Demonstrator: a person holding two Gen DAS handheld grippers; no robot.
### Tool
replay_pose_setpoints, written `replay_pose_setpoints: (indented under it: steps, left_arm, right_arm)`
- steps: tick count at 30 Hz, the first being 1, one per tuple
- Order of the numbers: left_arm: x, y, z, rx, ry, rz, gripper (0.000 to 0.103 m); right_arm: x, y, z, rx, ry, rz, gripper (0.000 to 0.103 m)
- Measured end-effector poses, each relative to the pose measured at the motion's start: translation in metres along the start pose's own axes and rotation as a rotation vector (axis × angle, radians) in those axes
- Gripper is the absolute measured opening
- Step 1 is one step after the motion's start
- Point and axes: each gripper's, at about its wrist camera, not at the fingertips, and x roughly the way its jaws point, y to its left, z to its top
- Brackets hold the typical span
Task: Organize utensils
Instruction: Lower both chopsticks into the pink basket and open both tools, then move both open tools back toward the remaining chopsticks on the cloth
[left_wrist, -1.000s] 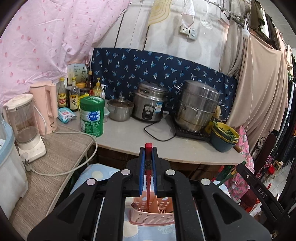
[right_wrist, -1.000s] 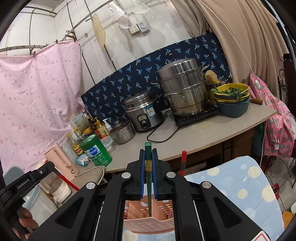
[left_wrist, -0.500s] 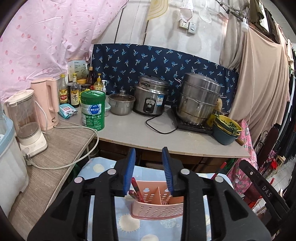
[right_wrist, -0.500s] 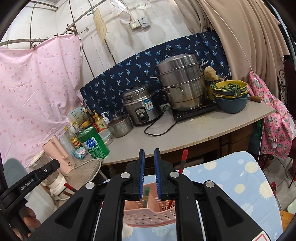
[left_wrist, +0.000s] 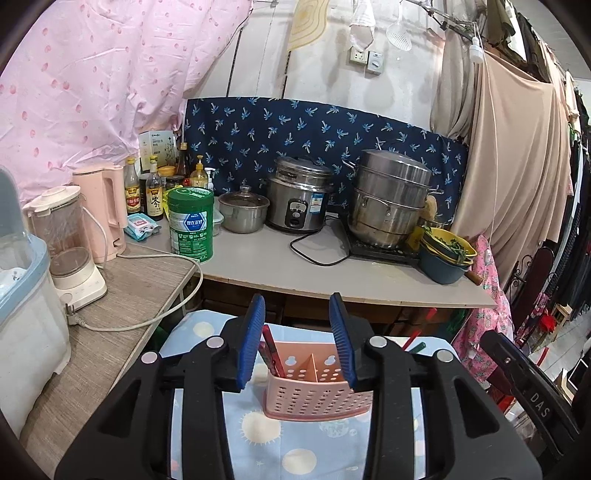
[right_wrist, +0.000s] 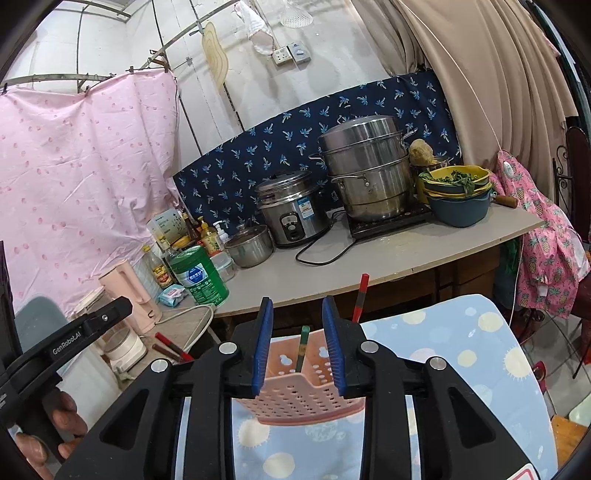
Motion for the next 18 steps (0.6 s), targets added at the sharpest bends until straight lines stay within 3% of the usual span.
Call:
replay_pose_setpoints:
  steps: [10, 18]
  left_arm:
    - [-0.046, -0.005, -0.023, 0.038, -0.013, 0.029, 0.035]
    - [-0.078, -0.006, -0.059, 0.094, 0.039, 0.069, 0.035]
  right_arm:
    - [-0.057, 0.02, -0.031, -0.093, -0.003, -0.004, 0.028]
    - [-0.096, 0.031, -0.071, -0.127, 0.036, -0.022, 0.029]
